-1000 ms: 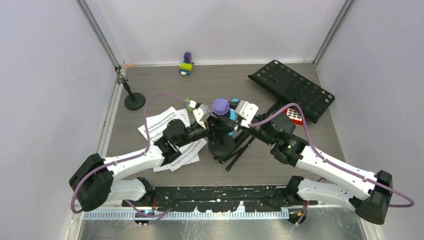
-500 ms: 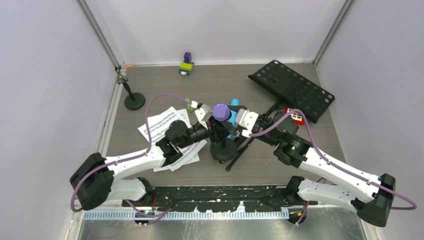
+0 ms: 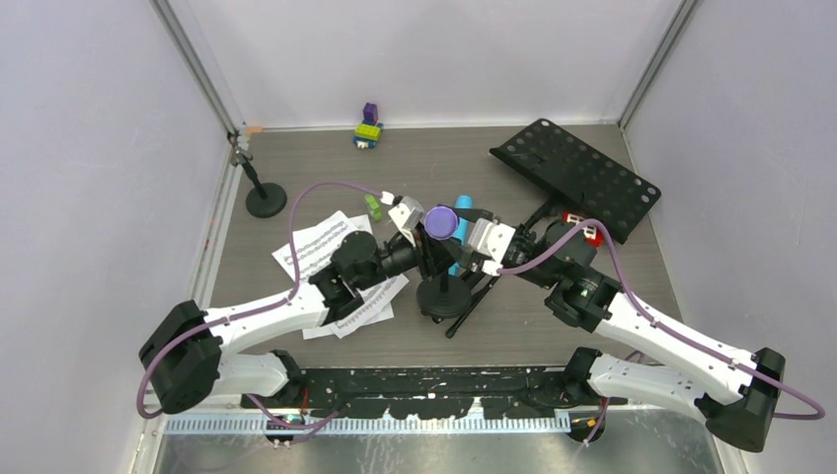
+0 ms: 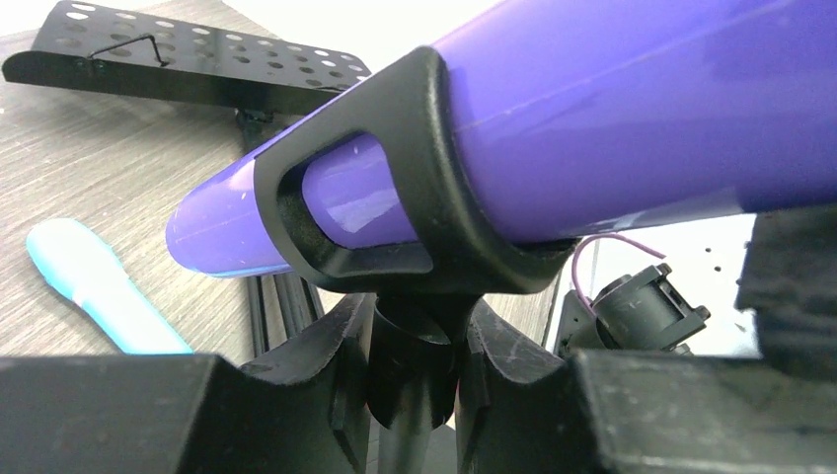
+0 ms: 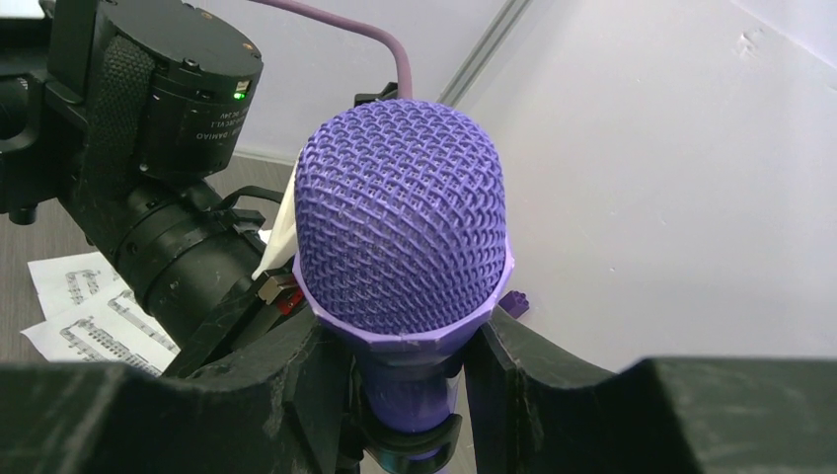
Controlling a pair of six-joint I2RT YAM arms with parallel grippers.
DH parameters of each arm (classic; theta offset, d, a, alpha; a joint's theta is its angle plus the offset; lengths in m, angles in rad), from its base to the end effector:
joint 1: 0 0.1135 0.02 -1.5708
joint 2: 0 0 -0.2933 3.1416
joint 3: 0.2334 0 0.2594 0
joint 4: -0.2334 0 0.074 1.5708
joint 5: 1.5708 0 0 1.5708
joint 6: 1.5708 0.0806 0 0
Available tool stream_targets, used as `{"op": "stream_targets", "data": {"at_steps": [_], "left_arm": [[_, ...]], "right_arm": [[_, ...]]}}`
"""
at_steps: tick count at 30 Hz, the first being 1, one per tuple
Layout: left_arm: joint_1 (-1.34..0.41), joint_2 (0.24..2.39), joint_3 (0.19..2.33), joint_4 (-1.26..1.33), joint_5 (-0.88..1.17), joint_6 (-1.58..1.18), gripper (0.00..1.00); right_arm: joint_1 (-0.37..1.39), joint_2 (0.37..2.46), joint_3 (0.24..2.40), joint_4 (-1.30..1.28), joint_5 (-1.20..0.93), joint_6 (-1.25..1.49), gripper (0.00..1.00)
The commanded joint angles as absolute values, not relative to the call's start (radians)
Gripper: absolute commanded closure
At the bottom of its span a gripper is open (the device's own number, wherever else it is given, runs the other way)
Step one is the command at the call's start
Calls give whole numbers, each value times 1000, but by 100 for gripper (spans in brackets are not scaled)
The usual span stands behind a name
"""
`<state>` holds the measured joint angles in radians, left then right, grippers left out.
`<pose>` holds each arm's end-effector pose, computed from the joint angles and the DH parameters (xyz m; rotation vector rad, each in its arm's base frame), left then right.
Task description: Pack up the instrument practice props
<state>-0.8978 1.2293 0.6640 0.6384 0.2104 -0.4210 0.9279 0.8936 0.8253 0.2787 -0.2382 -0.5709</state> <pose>0.1859 -0.2603 0.3165 0.5596 1.5259 -1.1992 0.1293 0.2043 0.4165 -1.0789 0.8628 0.4609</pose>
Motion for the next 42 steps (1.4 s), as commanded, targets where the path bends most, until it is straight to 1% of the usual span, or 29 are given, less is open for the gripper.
{"op": "stream_targets", "data": {"at_steps": [1,11,21,31,34,37,42], "left_arm": [[-835,1290,684,526,48,-508,100],[-770,1344,699,498,45,-548,100],[-764,1425,739,452,43,-536,100],[-764,1440,743,451,51,-520,100],[-765,1418,736,468,74,-512,100],[-765,1386,732,474,101,-498,100],[-776,1280,723,480,163,-437,100]], "right_arm": [[990,803,945,594,-453,-445,99],[1000,782,1003,602,-489,-421,100],[1001,794,1098,537,-546,-407,99],[1002,801,1188,499,-546,-368,100],[1001,786,1193,480,-457,-325,100],[1001,756,1195,374,-270,-289,100],[1000,806,1305,33,304,-132,100]]}}
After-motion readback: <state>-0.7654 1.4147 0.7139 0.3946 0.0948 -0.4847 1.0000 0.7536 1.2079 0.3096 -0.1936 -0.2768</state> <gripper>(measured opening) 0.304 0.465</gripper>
